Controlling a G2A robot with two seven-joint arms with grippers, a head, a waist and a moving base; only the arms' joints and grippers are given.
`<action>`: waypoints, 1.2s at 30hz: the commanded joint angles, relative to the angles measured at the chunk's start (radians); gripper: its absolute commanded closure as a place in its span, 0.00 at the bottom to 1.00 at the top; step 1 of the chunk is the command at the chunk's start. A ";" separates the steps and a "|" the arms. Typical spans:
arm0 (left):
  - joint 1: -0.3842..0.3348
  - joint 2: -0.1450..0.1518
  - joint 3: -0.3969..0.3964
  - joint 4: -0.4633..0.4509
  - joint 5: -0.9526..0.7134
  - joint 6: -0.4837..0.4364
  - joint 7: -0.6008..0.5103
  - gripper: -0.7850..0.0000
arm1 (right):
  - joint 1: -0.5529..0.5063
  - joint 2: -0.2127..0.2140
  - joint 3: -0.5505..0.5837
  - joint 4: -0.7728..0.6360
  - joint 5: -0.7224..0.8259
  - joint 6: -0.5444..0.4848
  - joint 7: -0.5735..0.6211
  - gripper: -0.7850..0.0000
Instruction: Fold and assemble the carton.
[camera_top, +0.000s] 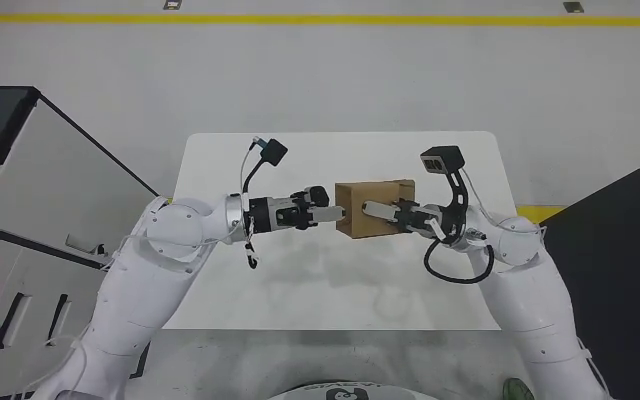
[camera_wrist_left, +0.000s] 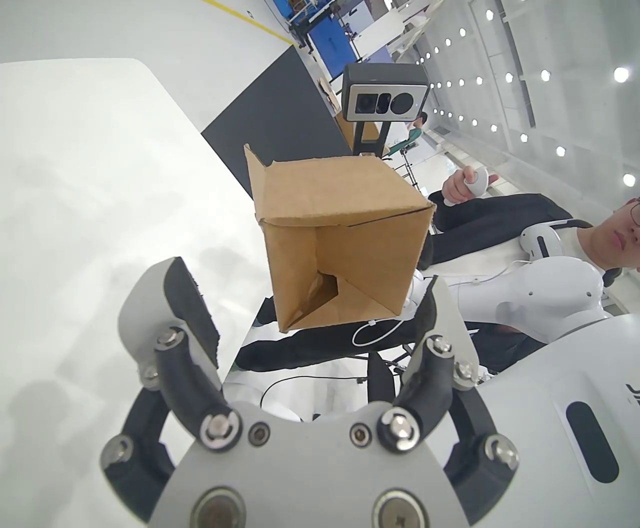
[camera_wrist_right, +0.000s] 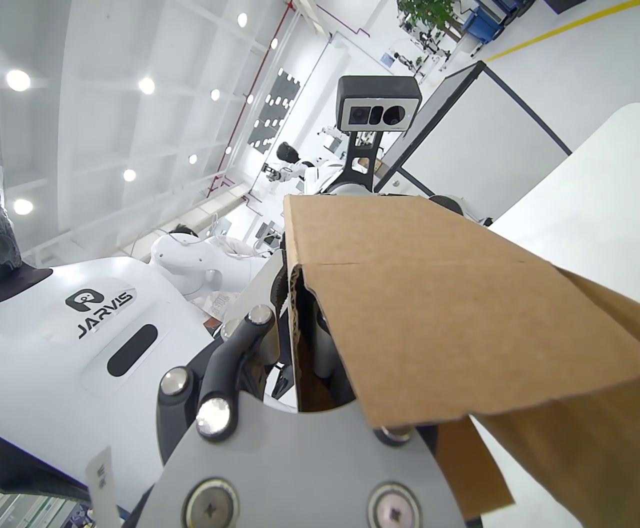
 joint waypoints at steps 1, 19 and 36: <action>0.006 -0.001 0.007 -0.003 -0.002 -0.005 0.012 0.00 | -0.002 0.000 -0.010 -0.009 -0.020 0.008 -0.023 1.00; -0.008 -0.001 0.027 0.005 0.013 0.029 0.017 0.00 | 0.014 0.003 -0.052 0.004 -0.058 0.006 -0.086 1.00; -0.021 -0.002 0.047 0.008 0.018 0.048 0.010 0.00 | 0.021 0.008 -0.075 0.015 -0.060 0.002 -0.098 1.00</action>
